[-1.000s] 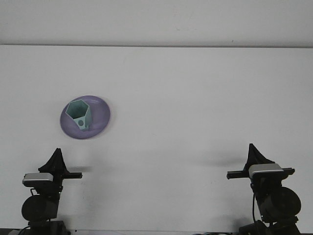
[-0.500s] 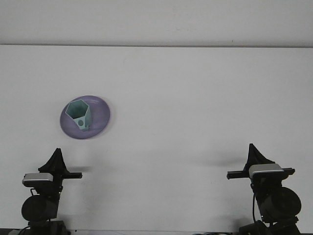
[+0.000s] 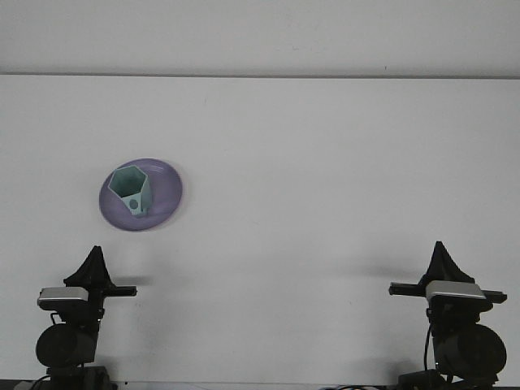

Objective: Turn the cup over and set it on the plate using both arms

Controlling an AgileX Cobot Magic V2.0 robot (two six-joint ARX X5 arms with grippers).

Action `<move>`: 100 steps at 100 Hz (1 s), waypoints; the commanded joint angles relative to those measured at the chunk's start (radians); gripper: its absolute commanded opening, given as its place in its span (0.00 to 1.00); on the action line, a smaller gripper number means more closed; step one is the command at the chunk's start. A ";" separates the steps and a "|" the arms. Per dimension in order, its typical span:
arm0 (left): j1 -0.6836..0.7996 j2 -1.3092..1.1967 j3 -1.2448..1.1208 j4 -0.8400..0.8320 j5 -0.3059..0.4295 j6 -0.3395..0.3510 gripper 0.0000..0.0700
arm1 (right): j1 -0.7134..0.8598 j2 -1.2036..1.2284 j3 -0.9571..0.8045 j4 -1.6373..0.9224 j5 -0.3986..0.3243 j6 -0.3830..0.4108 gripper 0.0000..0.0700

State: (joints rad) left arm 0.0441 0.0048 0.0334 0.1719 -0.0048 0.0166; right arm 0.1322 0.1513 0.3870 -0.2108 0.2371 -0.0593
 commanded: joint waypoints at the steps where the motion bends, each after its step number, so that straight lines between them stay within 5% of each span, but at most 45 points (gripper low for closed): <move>1: 0.001 -0.002 -0.019 0.010 -0.002 0.006 0.02 | -0.037 -0.034 -0.072 0.034 -0.029 -0.060 0.00; 18: 0.002 -0.002 -0.019 0.010 -0.002 0.006 0.02 | -0.128 -0.148 -0.238 0.052 -0.249 -0.174 0.00; 39: 0.002 -0.002 -0.019 0.009 -0.002 0.006 0.02 | -0.153 -0.150 -0.375 0.191 -0.264 -0.171 0.00; 100: 0.002 -0.002 -0.019 0.010 -0.002 0.006 0.02 | -0.151 -0.150 -0.374 0.189 -0.263 -0.139 0.00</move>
State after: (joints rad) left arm 0.0441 0.0048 0.0334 0.1719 -0.0048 0.0166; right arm -0.0200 0.0006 0.0151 -0.0322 -0.0265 -0.2119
